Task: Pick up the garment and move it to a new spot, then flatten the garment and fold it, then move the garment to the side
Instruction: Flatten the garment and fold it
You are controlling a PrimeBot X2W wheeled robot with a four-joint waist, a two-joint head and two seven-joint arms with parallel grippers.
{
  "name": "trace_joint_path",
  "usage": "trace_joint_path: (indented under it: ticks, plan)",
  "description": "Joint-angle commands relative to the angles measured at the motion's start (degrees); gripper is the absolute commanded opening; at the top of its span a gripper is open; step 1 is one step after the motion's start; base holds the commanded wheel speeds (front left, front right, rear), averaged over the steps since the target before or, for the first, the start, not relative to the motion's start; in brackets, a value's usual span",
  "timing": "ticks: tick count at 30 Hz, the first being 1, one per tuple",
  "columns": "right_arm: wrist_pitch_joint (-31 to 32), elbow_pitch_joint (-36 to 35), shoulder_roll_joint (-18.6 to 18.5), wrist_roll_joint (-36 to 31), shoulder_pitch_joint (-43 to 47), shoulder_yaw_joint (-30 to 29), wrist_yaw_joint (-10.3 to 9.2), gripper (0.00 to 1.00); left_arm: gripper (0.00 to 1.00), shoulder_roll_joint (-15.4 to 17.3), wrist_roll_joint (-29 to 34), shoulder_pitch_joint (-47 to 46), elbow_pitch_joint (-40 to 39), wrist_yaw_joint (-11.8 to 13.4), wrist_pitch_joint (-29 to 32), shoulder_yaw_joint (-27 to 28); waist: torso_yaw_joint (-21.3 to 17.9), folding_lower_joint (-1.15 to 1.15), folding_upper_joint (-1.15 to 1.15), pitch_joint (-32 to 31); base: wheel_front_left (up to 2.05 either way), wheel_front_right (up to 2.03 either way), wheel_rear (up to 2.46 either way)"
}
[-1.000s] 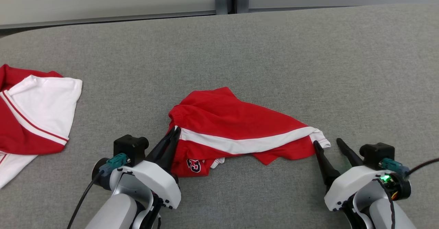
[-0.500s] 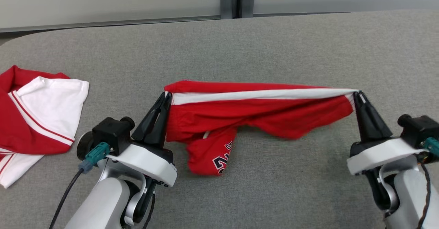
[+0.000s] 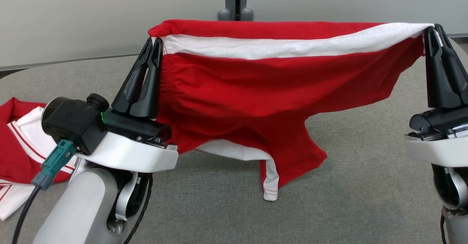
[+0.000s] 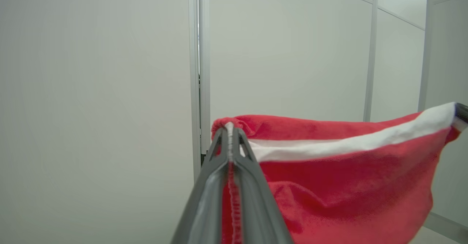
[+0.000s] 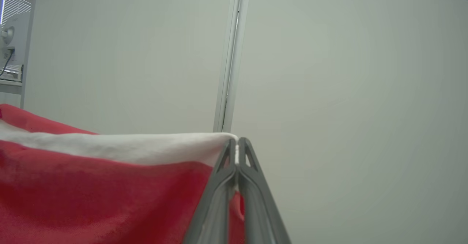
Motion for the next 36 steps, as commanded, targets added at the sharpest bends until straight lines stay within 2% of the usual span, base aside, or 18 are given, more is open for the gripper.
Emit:
trace_joint_path:
  ticks: [1,6,10,17,22,28,32,36]
  plan:
    - [1.27,-1.49,0.12,0.07,1.29,-0.39,-0.02,0.0,0.0,-0.05,0.28,-0.2,-1.23,0.64,0.41,0.3,-0.39,0.0,0.0,-0.41,0.0,0.0,0.0]
    - [3.08,-2.91,0.49,0.94,1.54,-0.95,-0.02,0.0,0.0,-0.18,-0.15,-0.31,-2.24,1.08,1.03,0.33,-0.78,0.0,0.0,-0.34,0.0,0.0,0.0]
    - [4.13,-1.45,0.06,2.3,-1.23,-0.88,-0.02,0.0,0.0,-0.7,-0.91,-3.09,-2.77,0.07,1.46,0.17,-1.04,0.0,0.0,0.92,0.0,0.0,0.0]
    - [5.0,3.16,-1.07,4.81,-13.3,-0.06,-0.01,0.0,0.0,-1.94,-1.27,-14.14,1.57,-2.05,0.86,1.48,-0.85,0.0,0.0,6.67,0.0,0.0,0.0]
    - [5.05,10.92,-1.95,6.48,-29.05,3.24,-0.01,0.0,0.0,-3.68,-1.69,-27.46,11.29,-4.87,-1.62,3.13,-0.81,0.0,0.0,10.84,0.0,0.0,0.0]
    - [0.67,26.97,-0.23,8.66,-47.58,8.36,-0.01,0.0,0.0,-6.49,-1.89,-41.81,27.65,-8.43,-6.53,3.86,-0.75,0.0,0.0,14.05,0.0,0.0,0.0]
    - [-3.72,38.81,2.27,9.04,-55.13,12.2,-0.01,0.0,0.0,-8.38,-1.66,-47.35,40.52,-10.95,-9.04,3.4,-0.82,0.0,0.0,14.52,0.0,0.0,0.0]
    - [-6.53,50.24,5.18,10.5,-57.47,17.07,-0.02,0.0,0.0,-10.17,-2.32,-48.58,52.85,-12.61,-10.37,3.82,-1.33,0.0,0.0,14.54,0.0,0.0,0.0]
